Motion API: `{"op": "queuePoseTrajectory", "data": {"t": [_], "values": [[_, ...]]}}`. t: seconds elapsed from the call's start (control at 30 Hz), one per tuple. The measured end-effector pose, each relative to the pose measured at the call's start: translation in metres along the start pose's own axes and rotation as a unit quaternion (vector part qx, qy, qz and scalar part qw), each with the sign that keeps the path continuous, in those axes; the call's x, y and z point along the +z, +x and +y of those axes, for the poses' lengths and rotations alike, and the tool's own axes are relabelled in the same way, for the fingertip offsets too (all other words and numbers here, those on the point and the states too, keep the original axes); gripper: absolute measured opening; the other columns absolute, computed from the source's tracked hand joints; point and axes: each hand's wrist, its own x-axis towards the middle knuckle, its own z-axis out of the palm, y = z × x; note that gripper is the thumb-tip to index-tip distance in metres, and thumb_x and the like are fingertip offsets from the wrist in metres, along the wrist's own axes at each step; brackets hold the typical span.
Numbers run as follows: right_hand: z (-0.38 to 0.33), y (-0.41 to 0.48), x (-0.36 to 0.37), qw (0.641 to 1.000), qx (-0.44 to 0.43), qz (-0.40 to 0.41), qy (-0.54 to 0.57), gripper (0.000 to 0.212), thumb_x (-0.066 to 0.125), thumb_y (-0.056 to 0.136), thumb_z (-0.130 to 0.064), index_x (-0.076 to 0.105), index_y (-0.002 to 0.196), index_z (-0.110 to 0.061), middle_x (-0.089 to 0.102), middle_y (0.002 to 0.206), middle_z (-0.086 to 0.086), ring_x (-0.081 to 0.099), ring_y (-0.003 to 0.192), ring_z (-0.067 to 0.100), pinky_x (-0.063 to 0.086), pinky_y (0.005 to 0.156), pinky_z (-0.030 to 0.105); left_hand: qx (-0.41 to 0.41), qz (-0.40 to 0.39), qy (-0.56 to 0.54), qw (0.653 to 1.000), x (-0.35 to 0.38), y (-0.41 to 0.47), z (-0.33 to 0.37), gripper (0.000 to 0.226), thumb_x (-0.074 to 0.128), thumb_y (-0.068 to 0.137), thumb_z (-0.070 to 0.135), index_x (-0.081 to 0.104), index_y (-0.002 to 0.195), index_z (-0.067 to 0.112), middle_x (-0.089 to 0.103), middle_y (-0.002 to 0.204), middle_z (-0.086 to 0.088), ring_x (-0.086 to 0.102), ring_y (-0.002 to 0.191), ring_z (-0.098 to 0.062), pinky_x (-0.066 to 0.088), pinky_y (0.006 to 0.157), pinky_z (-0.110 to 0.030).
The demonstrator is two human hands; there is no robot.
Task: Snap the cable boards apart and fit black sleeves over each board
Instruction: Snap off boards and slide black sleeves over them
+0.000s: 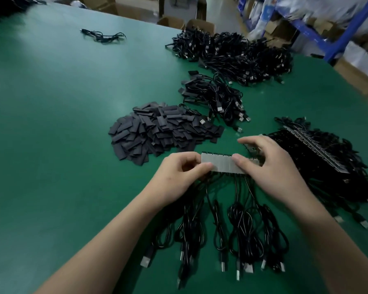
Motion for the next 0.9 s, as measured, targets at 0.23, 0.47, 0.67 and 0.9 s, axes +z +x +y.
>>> {"op": "queuePoseTrajectory", "data": {"t": [0.23, 0.47, 0.67, 0.9], "values": [[-0.022, 0.001, 0.036, 0.995, -0.081, -0.038, 0.039, 0.015, 0.056, 0.103, -0.036, 0.064, 0.093, -0.029, 0.065, 0.087, -0.013, 0.061, 0.085, 0.002, 0.048, 0.071, 0.024, 0.029, 0.056, -0.008, 0.998, 0.003, -0.004, 0.000, 0.039, 0.055, 0.105, 0.038, 0.056, 0.070, 0.021, 0.055, 0.059, 0.014, 0.050, 0.055, -0.002, 0.039, 0.057, -0.019], [-0.022, -0.010, 0.065, 0.988, -0.121, 0.019, 0.090, 0.022, 0.052, 0.098, -0.040, 0.069, 0.094, -0.026, 0.058, 0.084, -0.011, 0.058, 0.088, 0.010, 0.049, 0.075, 0.036, 0.054, 0.101, 0.011, 0.993, 0.011, -0.003, -0.004, 0.041, 0.048, 0.107, 0.040, 0.066, 0.075, 0.021, 0.052, 0.069, 0.009, 0.046, 0.067, -0.009, 0.039, 0.063, -0.036], [-0.018, -0.013, 0.069, 0.979, -0.072, -0.012, 0.188, 0.019, 0.053, 0.095, -0.041, 0.065, 0.085, -0.030, 0.063, 0.088, -0.016, 0.057, 0.096, 0.009, 0.048, 0.086, 0.038, 0.070, 0.120, 0.014, 0.990, 0.021, -0.003, -0.006, 0.050, 0.044, 0.105, 0.039, 0.052, 0.073, 0.002, 0.043, 0.066, 0.004, 0.038, 0.063, -0.012, 0.031, 0.058, -0.037], [-0.014, -0.015, 0.069, 0.971, -0.049, -0.030, 0.232, 0.016, 0.055, 0.095, -0.041, 0.065, 0.087, -0.032, 0.065, 0.090, -0.014, 0.060, 0.097, 0.009, 0.047, 0.085, 0.031, 0.076, 0.109, 0.016, 0.991, 0.022, -0.004, -0.004, 0.052, 0.044, 0.105, 0.040, 0.050, 0.071, 0.002, 0.040, 0.064, 0.004, 0.037, 0.062, -0.011, 0.031, 0.057, -0.038]]}}
